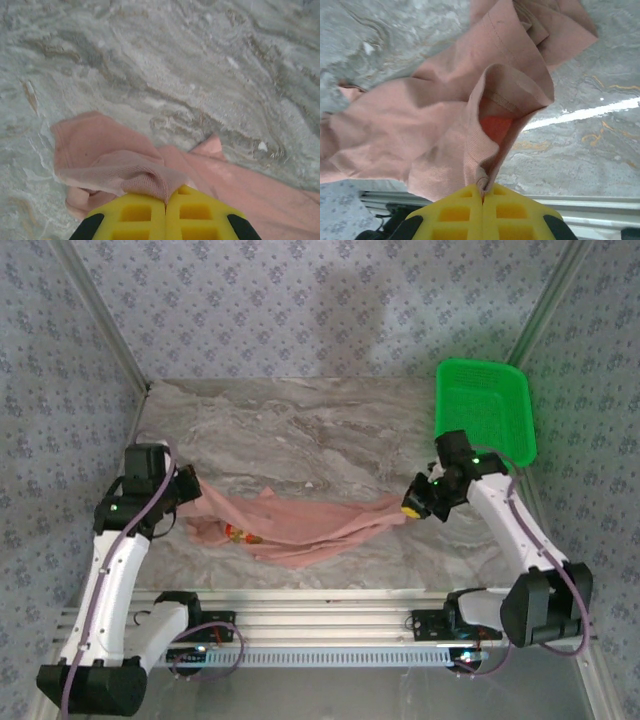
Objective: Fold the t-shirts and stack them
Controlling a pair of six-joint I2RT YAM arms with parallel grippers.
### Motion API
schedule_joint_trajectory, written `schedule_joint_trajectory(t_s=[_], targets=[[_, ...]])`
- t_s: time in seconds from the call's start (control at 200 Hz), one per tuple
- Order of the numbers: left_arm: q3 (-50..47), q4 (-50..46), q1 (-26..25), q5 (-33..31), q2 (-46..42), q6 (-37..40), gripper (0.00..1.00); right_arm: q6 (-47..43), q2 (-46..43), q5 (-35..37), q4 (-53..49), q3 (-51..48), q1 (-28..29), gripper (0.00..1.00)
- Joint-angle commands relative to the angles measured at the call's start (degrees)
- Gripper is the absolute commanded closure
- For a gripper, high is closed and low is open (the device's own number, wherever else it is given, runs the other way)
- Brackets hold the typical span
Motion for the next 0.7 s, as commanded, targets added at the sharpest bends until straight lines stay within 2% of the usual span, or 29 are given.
schedule_joint_trajectory(t_s=[0.0, 0.14, 0.3, 0.45, 0.56, 0.7], targets=[[6.6, -0.5, 1.8, 0.6, 1.3, 0.7, 1.0, -0.2, -3.9, -2.6, -5.2, 5.8, -3.8, 1.0], [18.9, -2.4, 4.1, 0.4, 5.3, 2.9, 1.0, 0.6, -5.3, -9.1, -2.9, 16.1, -11.6, 1.0], [37.5, -4.6, 5.1, 0.4, 13.1, 3.9, 1.0, 1.9, -0.8, -17.9, -0.1, 31.6, -21.5, 1.0], [56.5, -5.6, 6.0, 1.7, 20.7, 3.6, 1.0, 9.7, 4.5, -26.6, 8.4, 44.1, -29.6, 1.0], [67.1, -5.8, 6.0, 3.5, 25.4, 4.0, 1.0, 15.7, 8.2, -31.1, 14.2, 51.9, -32.1, 1.0], [72.6, -5.4, 6.1, 7.1, 27.9, 2.9, 1.0, 20.4, 10.3, -35.2, 17.9, 57.8, -33.5, 1.0]])
